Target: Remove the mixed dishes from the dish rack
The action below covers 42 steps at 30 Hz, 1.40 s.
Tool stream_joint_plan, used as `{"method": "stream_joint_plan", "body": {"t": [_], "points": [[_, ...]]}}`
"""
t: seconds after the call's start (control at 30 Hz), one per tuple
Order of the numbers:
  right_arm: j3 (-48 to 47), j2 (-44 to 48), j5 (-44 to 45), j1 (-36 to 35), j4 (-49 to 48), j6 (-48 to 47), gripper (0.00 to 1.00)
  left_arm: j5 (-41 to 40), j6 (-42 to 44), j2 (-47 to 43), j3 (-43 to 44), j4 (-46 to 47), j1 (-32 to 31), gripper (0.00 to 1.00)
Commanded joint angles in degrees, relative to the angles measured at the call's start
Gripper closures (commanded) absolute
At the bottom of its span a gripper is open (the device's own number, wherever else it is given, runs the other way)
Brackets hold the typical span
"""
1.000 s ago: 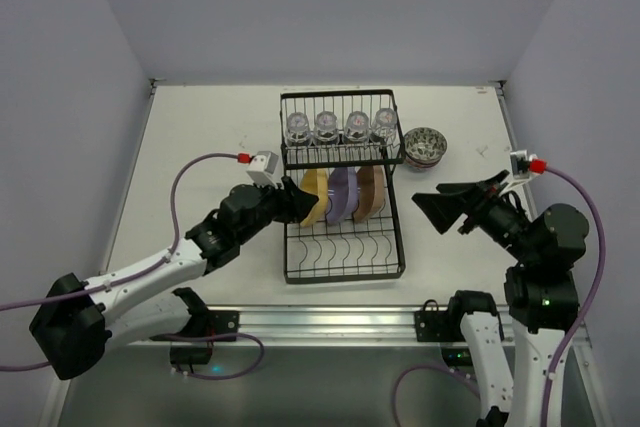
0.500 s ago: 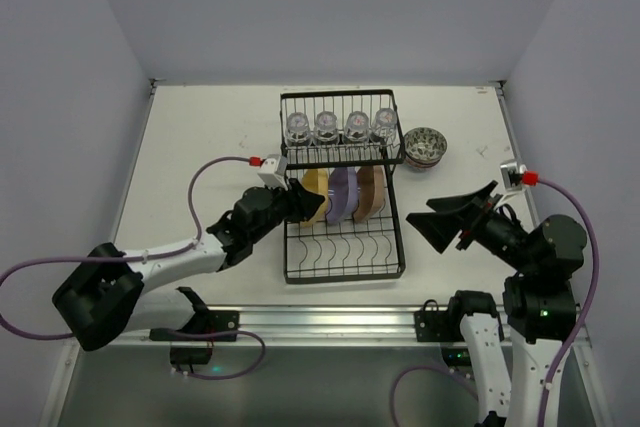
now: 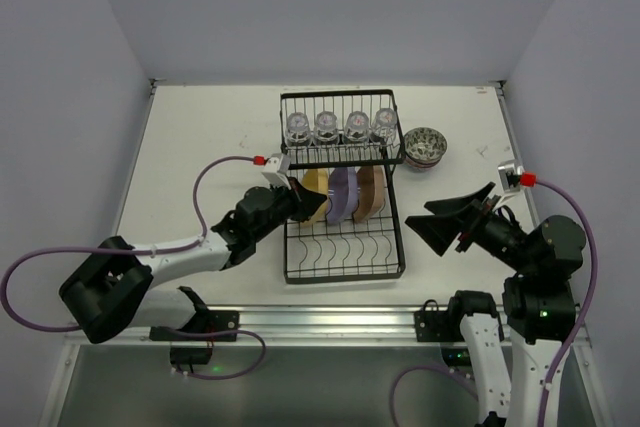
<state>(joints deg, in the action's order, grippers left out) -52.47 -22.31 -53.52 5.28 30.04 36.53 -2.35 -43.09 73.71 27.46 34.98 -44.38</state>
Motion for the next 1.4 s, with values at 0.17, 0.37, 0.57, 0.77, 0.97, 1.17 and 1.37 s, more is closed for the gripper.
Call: {"method": "stream_joint_plan", "body": {"t": [0.17, 0.37, 0.57, 0.77, 0.97, 1.17, 1.37], "points": [[-0.09, 0.95, -0.63, -0.09, 0.37, 1.26, 0.03, -0.12, -2.96, -1.38, -2.06, 5.96, 1.49, 1.0], [0.0, 1.56, -0.01, -0.09, 0.28, 1.26, 0.03, 3.91, -8.93, -1.38, -5.49, 14.23, 3.51, 1.0], [0.44, 1.74, 0.96, -0.09, 0.19, 1.08, 0.03, 6.73, -13.41, -0.68, -8.3, 22.31, 5.62, 1.0], [0.26, 2.18, 1.22, -0.09, 0.02, 1.35, 0.03, 10.43, -18.33, 3.54, -10.85, 33.47, 7.11, 1.0], [-0.27, 2.35, 1.49, -0.09, 0.54, 1.17, 0.03, 12.36, -21.76, 8.37, -11.9, 43.31, 7.29, 1.0], [-0.71, 2.53, 1.49, -0.09, 1.07, 0.91, 0.03, 12.45, -23.97, 10.31, -13.49, 49.47, 7.55, 1.0], [-0.53, 2.7, 1.22, -0.09, 0.72, 1.17, 0.03, 12.63, -25.55, 10.57, -14.37, 53.79, 7.82, 1.0]]}}
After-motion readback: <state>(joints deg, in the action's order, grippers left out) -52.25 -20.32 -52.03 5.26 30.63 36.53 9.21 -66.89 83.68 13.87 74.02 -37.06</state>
